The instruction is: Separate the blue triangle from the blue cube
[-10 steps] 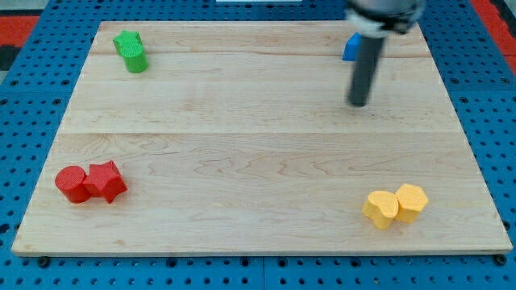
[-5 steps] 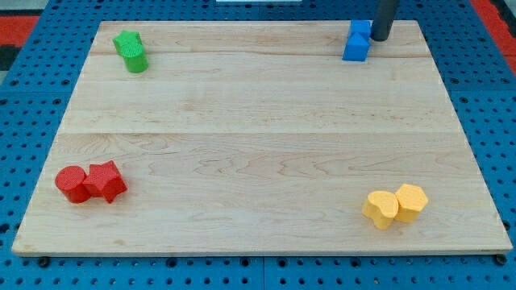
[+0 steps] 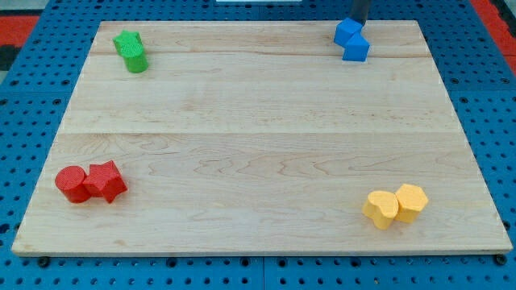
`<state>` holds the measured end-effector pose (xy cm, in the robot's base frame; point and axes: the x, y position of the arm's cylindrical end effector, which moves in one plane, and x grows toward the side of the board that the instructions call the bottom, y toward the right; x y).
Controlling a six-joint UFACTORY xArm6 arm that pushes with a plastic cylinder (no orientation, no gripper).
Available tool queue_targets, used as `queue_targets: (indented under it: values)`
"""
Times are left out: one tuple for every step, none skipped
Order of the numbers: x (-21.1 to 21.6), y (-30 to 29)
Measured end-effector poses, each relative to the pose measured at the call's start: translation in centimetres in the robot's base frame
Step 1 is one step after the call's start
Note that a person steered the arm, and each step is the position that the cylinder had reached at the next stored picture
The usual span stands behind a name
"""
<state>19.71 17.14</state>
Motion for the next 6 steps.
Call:
queue_targets:
  values:
    - [0.6, 1.3]
    - [3.7, 2.4]
    - [5.1, 2.1]
    - [8.7, -5.5]
    - [14.5, -17.0]
    - [19.5, -24.9]
